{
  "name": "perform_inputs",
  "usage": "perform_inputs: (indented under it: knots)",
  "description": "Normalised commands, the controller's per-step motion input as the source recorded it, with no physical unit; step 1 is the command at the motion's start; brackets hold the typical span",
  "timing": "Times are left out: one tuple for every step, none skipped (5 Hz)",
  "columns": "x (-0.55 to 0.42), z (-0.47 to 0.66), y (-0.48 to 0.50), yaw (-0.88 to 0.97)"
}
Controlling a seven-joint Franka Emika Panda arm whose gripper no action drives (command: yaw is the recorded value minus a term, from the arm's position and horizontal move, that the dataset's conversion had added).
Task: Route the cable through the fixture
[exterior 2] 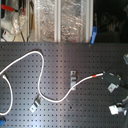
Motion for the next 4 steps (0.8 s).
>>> perform_inputs:
  knots:
    - [-0.014, 0.0, -0.037, 0.0]
    - [-0.444, 0.01, -0.274, 0.24]
    - [-0.584, 0.01, -0.426, 0.3]
    - [-0.026, 0.0, -0.048, 0.0]
